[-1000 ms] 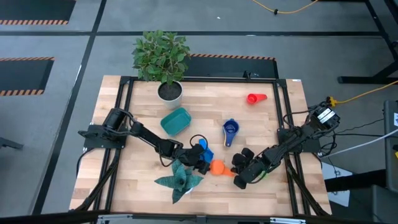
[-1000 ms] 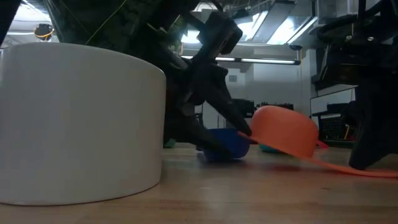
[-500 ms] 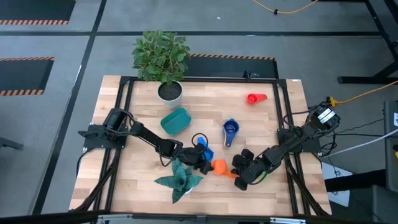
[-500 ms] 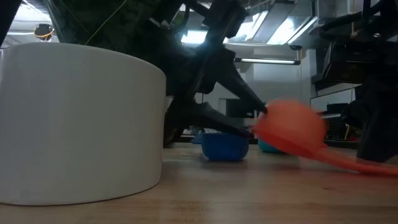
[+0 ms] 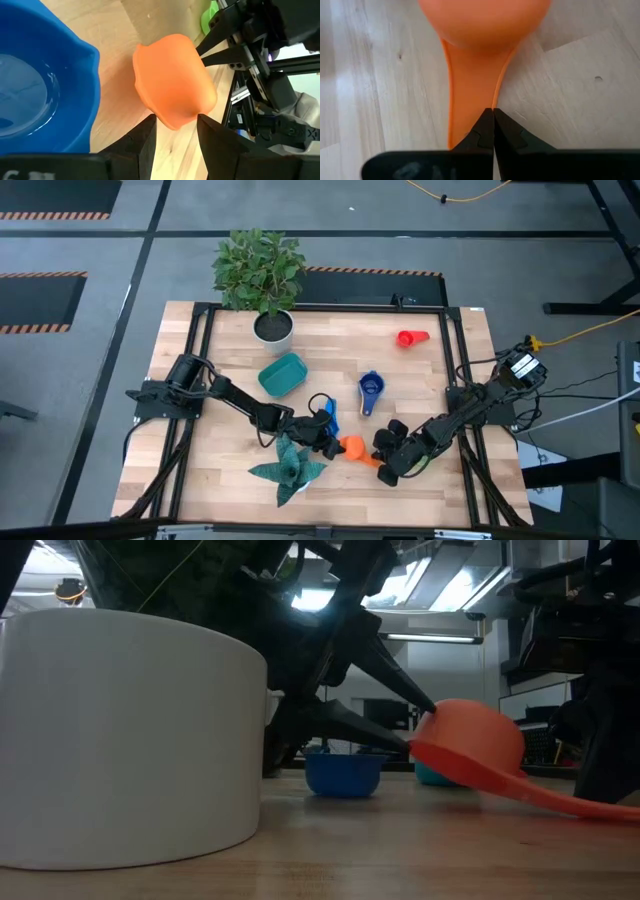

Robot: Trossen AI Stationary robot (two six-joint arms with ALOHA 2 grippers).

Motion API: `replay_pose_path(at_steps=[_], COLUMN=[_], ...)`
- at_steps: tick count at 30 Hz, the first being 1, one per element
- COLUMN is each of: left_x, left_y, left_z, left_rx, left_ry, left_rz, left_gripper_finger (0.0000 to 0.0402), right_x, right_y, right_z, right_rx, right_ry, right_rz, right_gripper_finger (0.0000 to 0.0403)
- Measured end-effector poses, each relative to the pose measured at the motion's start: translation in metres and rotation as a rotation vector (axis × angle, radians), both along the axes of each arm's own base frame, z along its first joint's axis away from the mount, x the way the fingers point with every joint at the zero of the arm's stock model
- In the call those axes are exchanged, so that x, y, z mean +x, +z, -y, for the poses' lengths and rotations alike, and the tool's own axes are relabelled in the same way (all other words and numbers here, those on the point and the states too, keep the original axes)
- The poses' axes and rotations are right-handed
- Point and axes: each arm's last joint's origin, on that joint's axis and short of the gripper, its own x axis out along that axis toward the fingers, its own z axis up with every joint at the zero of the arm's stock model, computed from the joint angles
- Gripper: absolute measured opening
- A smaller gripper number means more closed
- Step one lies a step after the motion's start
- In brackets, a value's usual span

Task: Nest measuring cups in basket
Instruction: Stack the orange measuring cup on top of the blue measuring cup, then stack the orange measuring cup on top of the dark blue measuring cup

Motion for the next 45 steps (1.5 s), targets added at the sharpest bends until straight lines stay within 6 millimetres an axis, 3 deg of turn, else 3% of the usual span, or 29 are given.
replay_pose_path(at_steps=[22, 37, 45], left_x=[0.001, -0.002, -0.003], left_y=[0.001, 0.001, 0.001], left_z=[-0.003, 0.008, 0.012], left_rx=[-0.021, -0.043, -0.038], left_ry=[0.121, 0.017, 0.01], left_rz=[0.016, 0.005, 0.006], left_gripper_finger=[0.0135, 0.0135, 0.0135], right_x=[0.003, 0.001, -0.002], right_y=[0.002, 0.002, 0.019], right_z=[-0.003, -0.004, -0.003], right_rx=[0.0, 0.005, 0.039], right_ry=[0.045, 0.123, 0.171], right_rz=[0.047, 0.013, 0.045], right_gripper_finger=[0.0004, 0.0005, 0.0005])
